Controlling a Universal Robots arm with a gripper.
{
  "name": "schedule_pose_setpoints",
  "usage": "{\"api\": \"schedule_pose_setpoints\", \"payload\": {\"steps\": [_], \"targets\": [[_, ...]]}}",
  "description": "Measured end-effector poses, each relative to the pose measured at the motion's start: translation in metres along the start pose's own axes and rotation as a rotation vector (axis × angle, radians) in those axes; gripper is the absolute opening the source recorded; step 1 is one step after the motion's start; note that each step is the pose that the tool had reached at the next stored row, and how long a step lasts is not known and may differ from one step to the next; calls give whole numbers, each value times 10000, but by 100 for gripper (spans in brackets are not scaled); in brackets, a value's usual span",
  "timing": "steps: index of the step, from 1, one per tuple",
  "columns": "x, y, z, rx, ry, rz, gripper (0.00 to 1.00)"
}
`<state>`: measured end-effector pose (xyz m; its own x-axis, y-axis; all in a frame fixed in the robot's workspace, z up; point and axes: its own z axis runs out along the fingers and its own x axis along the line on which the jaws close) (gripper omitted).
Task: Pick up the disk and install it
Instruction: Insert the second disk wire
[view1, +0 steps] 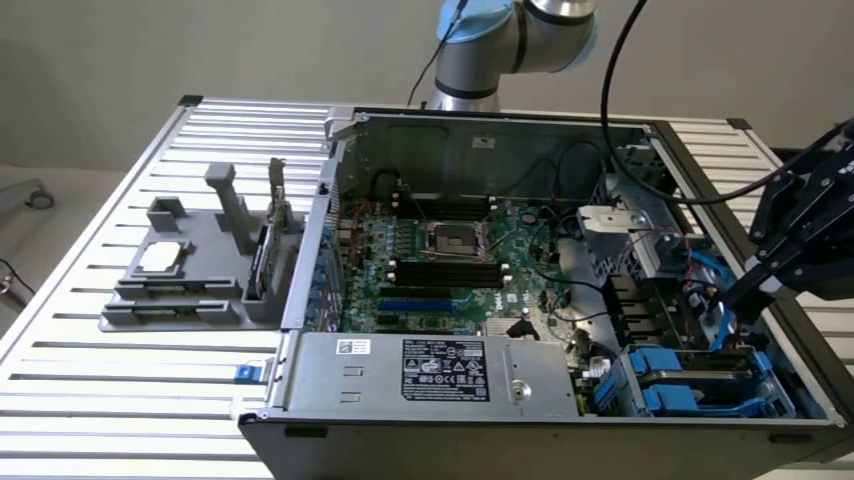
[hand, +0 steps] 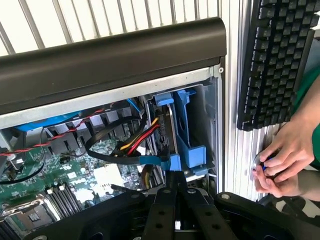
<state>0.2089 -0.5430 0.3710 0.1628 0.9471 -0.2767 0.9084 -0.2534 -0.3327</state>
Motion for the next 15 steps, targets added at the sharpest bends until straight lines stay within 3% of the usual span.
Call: {"api": "schedule_pose_setpoints", "payload": {"steps": [5, 11, 15], "targets": [[-8, -26, 12, -142, -45, -39, 11], [13, -114, 6, -254, -195, 46, 11], [131, -167, -15, -300, -291, 80, 11]]}}
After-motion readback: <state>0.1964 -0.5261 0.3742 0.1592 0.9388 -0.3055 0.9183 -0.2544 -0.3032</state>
